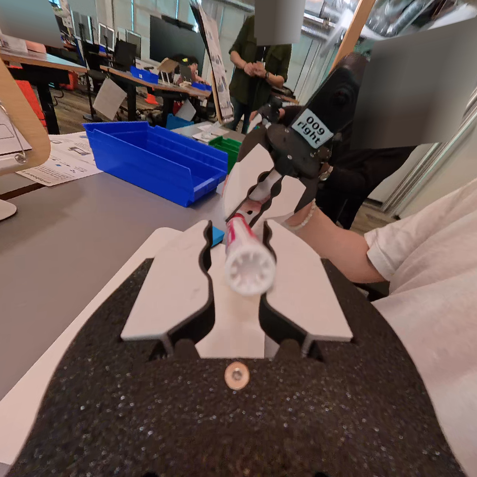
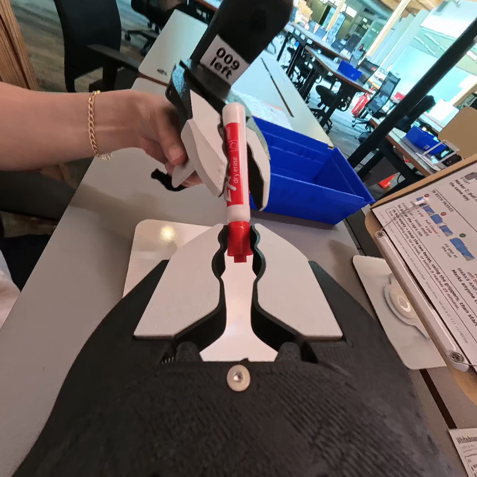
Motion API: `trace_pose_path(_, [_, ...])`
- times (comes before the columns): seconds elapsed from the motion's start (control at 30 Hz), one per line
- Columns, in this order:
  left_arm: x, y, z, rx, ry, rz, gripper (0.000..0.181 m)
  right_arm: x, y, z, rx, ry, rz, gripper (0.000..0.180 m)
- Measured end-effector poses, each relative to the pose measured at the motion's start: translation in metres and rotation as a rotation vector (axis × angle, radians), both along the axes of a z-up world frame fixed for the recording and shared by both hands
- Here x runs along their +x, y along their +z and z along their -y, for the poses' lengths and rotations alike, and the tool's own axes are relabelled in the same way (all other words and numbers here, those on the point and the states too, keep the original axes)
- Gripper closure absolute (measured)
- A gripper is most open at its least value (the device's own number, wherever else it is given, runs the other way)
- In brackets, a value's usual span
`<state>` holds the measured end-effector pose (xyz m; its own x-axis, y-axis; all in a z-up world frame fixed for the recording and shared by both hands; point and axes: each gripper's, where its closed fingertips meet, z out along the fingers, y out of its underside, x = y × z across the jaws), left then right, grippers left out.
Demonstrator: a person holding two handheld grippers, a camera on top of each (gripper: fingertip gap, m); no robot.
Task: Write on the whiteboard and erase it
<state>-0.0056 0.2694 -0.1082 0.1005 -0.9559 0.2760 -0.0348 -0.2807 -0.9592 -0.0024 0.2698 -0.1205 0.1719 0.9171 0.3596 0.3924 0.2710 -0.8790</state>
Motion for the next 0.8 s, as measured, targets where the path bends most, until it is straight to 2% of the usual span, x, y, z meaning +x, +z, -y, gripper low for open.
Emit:
trace_pose_path(0.03, [0.001, -0.002, 0.001, 0.009, -0.008, -0.021, 0.149, 0.001, -0.001, -0.001, 0.009, -0.011, 0.016, 0.163])
trace_pose_path(0.17, [0.001, -0.006, 0.001, 0.077, 0.002, -0.063, 0.161, 0.001, -0.002, 0.002, 0.015, -0.005, 0.050, 0.163])
trace_pose_path(0.33, [0.000, -0.007, 0.000, 0.140, 0.031, -0.099, 0.162, -0.001, -0.003, 0.001, 0.001, 0.010, 0.034, 0.162])
trace_pose_path(0.43, [-0.001, -0.004, 0.006, 0.124, -0.008, -0.067, 0.162, -0.005, -0.004, 0.005, -0.089, 0.070, -0.020, 0.148])
trace_pose_path(0.47, [-0.001, -0.004, 0.007, 0.126, -0.013, -0.068, 0.162, -0.005, -0.008, 0.006, -0.128, 0.080, -0.006, 0.149])
trace_pose_path(0.5, [0.000, -0.007, 0.008, 0.137, -0.021, -0.084, 0.162, -0.005, -0.013, 0.009, -0.167, 0.102, 0.024, 0.160])
trace_pose_path(0.57, [0.001, -0.013, 0.009, 0.157, -0.023, -0.123, 0.162, -0.004, -0.021, 0.008, -0.197, 0.086, 0.089, 0.160])
trace_pose_path(0.73, [0.004, -0.017, 0.006, 0.170, 0.009, -0.157, 0.162, 0.000, -0.027, 0.002, -0.096, 0.009, 0.202, 0.161])
trace_pose_path(0.8, [0.005, -0.020, 0.002, 0.137, 0.044, -0.159, 0.162, 0.004, -0.032, -0.006, 0.051, -0.068, 0.278, 0.160])
